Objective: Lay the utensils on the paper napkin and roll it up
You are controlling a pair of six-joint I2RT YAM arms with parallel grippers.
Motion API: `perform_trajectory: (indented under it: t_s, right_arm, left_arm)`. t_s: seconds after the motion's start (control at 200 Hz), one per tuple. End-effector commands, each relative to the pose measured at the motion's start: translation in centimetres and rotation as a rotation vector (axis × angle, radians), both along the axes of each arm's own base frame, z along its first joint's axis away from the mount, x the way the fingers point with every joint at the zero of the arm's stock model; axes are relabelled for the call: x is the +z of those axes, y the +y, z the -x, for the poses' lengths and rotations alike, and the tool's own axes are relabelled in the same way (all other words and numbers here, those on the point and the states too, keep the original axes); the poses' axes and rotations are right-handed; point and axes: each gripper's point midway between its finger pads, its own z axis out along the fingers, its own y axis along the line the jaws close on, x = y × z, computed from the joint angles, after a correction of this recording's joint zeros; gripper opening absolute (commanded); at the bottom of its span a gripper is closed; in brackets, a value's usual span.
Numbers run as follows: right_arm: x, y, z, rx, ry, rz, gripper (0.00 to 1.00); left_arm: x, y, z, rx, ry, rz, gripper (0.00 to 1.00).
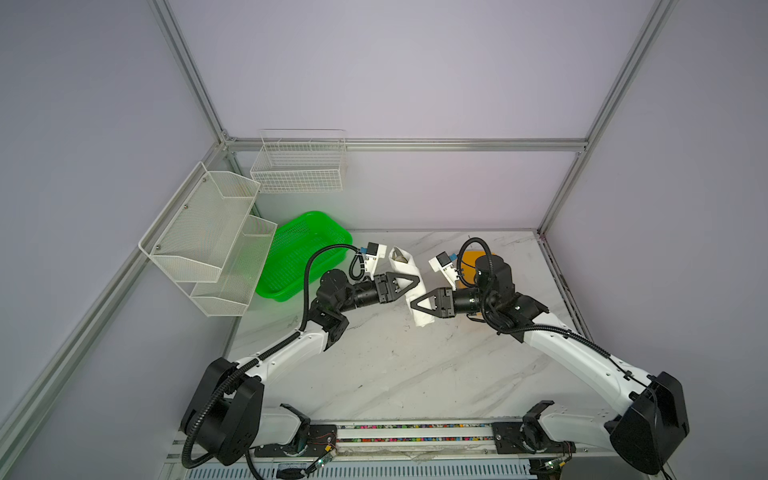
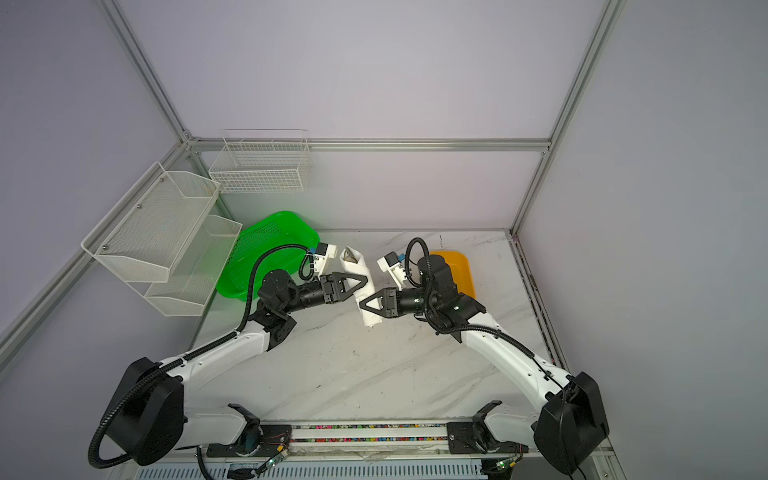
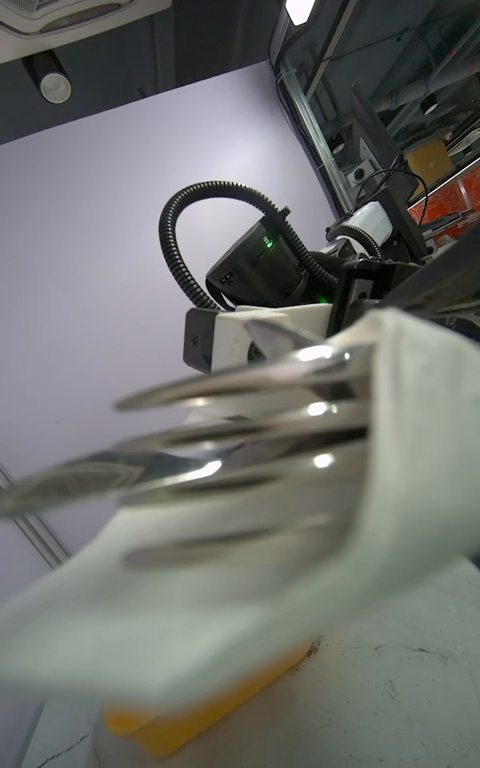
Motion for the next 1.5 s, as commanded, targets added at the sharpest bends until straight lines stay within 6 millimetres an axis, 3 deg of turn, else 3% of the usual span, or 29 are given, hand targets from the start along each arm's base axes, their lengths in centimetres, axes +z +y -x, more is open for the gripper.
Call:
perform_trajectory:
  t_s: [0.0,0.195,0.81,1.14,1.495]
  right_arm:
    - [3.0,0.3,-0.3,0.004,-0.088,-0.06,0.17]
    - [3.7,0.3,-0.3,0.0,-0.089,-0.096,0.18]
    - [2.3,0.0,0.2,0.012,-0.061,-0.076,0.21]
    - [1.8,-0.5,0.1,-0.004,-0.043,-0.06,0.26]
    - [0.1,-3.4,0.5,-0.046,-0.014,0.006,0.36]
  left_arm:
    - [2.0,0.0,1.1,-0.029,-0.085,0.017,0.6]
    - [2.0,-0.4,1.5,-0.038,-0.105,0.014,0.6]
    - [3.5,0.2,1.3,0.013,-0.163,0.04,0.22]
    - [3.9,0.1,1.3,0.007,-0.178,0.024,0.18]
    - [4.8,0.2,1.6,0.001,-0.207,0.008,0.18]
